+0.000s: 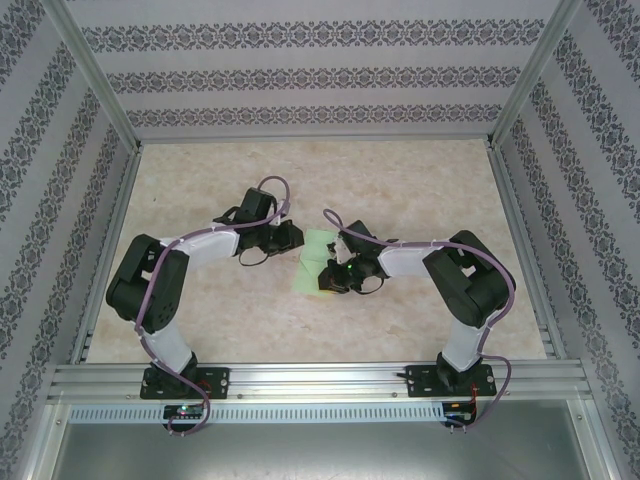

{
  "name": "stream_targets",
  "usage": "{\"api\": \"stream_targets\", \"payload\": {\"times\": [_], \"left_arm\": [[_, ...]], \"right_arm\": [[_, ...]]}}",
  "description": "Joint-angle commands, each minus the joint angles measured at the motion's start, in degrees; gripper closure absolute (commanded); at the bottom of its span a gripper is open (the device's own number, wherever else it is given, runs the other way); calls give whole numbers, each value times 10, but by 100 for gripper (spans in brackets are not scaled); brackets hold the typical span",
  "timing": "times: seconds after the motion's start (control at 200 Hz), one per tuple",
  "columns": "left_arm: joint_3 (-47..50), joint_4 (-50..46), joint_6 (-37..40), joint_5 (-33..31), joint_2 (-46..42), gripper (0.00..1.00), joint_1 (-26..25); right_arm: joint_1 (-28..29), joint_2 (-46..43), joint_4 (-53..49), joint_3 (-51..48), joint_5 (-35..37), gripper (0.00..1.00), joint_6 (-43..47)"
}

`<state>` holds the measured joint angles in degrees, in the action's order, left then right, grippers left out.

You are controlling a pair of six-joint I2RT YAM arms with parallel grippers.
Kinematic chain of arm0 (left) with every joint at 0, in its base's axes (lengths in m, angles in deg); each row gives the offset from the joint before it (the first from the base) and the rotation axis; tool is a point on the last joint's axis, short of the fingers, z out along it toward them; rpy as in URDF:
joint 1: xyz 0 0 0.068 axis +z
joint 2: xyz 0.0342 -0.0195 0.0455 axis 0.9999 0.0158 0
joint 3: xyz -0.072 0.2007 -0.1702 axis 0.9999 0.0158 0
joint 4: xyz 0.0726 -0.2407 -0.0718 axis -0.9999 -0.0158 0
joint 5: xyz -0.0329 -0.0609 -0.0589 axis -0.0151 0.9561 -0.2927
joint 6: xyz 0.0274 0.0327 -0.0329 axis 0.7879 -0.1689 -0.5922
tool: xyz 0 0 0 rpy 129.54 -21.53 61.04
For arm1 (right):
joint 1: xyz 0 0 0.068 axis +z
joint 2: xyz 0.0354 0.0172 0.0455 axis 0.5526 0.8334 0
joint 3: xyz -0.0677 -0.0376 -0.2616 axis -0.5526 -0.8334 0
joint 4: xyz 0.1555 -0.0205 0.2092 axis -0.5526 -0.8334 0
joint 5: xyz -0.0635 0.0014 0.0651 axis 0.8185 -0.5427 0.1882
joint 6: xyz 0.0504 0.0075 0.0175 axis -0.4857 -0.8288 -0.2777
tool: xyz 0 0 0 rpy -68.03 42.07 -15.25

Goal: Fold a paper plane with a square sheet of paper (pick it up from the middle)
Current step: Fold the triangle a second time at the center of the table.

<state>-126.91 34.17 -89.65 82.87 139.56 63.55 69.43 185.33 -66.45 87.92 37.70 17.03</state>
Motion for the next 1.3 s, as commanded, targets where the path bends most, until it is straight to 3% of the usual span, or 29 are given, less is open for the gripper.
{"api": "stream_targets", "payload": {"times": [0.0,0.195,0.599,1.084,1.294], "left_arm": [[9,14,-2,34,-8,84,-5],[-15,-2,19,64,24,85,-19],[-10,10,15,55,67,89,-22],[12,17,17,47,29,83,-23],[25,21,9,49,24,88,-25]], "right_arm": [[-1,-19,44,10,15,88,-47],[-2,-31,17,26,22,88,-41],[14,7,26,68,36,89,-61],[18,60,11,71,63,90,-59],[20,63,20,65,63,90,-61]]}}
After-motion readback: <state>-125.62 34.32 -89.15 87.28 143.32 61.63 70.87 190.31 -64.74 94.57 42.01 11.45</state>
